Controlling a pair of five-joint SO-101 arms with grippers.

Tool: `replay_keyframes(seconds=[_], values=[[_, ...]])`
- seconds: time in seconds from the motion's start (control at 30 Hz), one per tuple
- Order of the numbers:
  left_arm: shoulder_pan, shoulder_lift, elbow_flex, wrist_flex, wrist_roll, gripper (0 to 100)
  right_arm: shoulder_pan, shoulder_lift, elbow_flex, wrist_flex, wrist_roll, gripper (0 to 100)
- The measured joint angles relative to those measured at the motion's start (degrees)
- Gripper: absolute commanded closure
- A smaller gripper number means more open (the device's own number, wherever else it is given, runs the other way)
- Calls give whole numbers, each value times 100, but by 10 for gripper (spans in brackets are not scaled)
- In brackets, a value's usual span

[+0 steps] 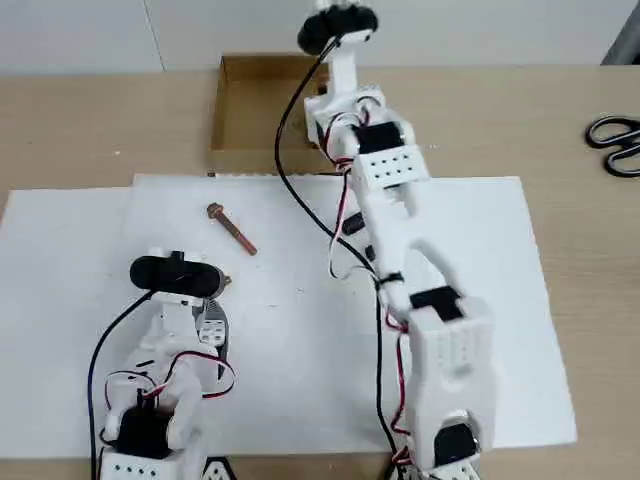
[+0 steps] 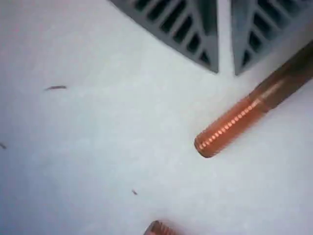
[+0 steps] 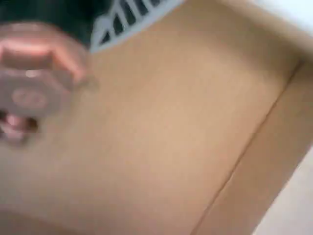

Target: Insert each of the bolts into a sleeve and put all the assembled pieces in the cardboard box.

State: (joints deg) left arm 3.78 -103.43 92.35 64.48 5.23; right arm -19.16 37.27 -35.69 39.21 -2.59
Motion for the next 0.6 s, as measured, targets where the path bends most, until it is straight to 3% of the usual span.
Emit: replay_keyframes(seconds=[0.23,0.43,0.6], values=[[0,0,0,0,0,994,-18,1556,-1257,-642,536,973],[0,0,0,0,0,994,-70,2207,-2180,-308,695,738],[0,0,0,0,0,994,-211,2259,-2875,475,703,775]])
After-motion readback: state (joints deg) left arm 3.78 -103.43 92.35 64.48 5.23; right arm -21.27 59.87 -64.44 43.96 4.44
